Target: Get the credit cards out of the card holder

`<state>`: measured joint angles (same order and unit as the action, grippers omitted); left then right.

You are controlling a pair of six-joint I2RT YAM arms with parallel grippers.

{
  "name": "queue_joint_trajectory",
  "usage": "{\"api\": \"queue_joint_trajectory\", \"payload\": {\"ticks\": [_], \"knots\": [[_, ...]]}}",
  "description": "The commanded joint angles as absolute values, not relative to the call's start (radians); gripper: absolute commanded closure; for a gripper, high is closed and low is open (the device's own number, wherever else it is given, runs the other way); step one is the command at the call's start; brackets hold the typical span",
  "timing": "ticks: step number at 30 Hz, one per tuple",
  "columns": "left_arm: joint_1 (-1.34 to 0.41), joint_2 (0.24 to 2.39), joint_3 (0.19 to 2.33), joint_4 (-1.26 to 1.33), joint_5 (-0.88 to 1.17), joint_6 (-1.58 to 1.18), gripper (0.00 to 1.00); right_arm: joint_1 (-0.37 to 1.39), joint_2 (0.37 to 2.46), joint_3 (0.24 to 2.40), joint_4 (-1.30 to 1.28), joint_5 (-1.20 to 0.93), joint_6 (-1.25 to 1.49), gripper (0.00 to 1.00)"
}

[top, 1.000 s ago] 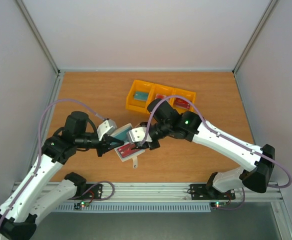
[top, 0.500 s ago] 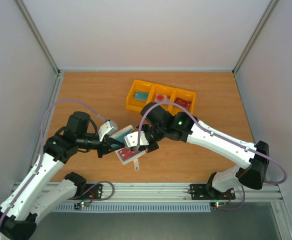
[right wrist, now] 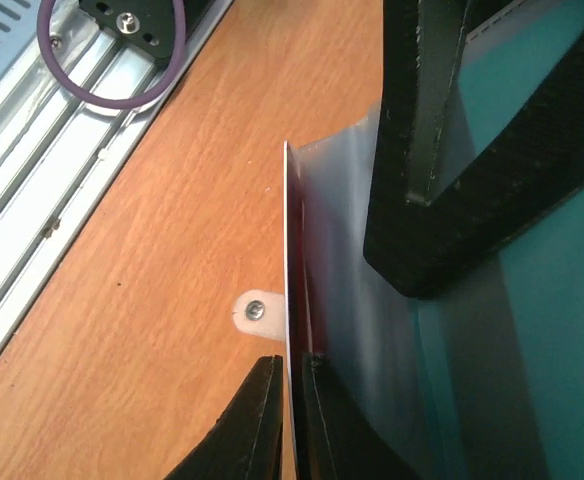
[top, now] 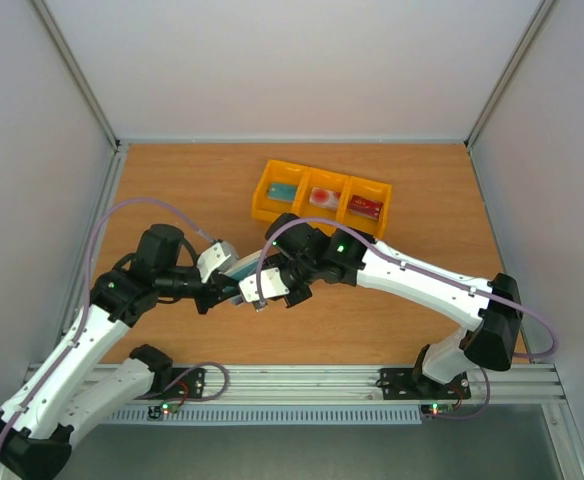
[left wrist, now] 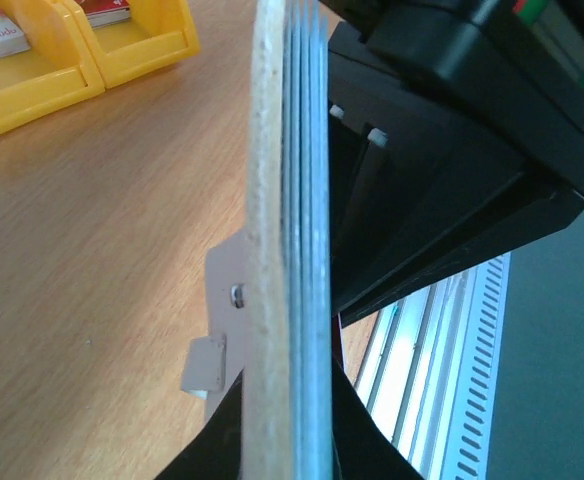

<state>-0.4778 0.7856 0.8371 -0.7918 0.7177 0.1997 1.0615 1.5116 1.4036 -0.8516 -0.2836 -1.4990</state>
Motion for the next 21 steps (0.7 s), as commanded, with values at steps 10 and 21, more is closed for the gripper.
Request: {"api": "queue_joint_trajectory", "payload": {"ticks": [10, 21], "knots": [[-0.497, 0.752, 0.807, -0.726, 0.717, 0.312, 1.0, 1.074, 1.515, 1.42, -0.866, -0.328, -1.433, 0.99], [-0.546, 0.759, 0.763, -0.785, 0.646, 0.419, 1.0, 1.074, 1.471, 1.428, -0.811, -0.299, -1.405, 0.99]]}}
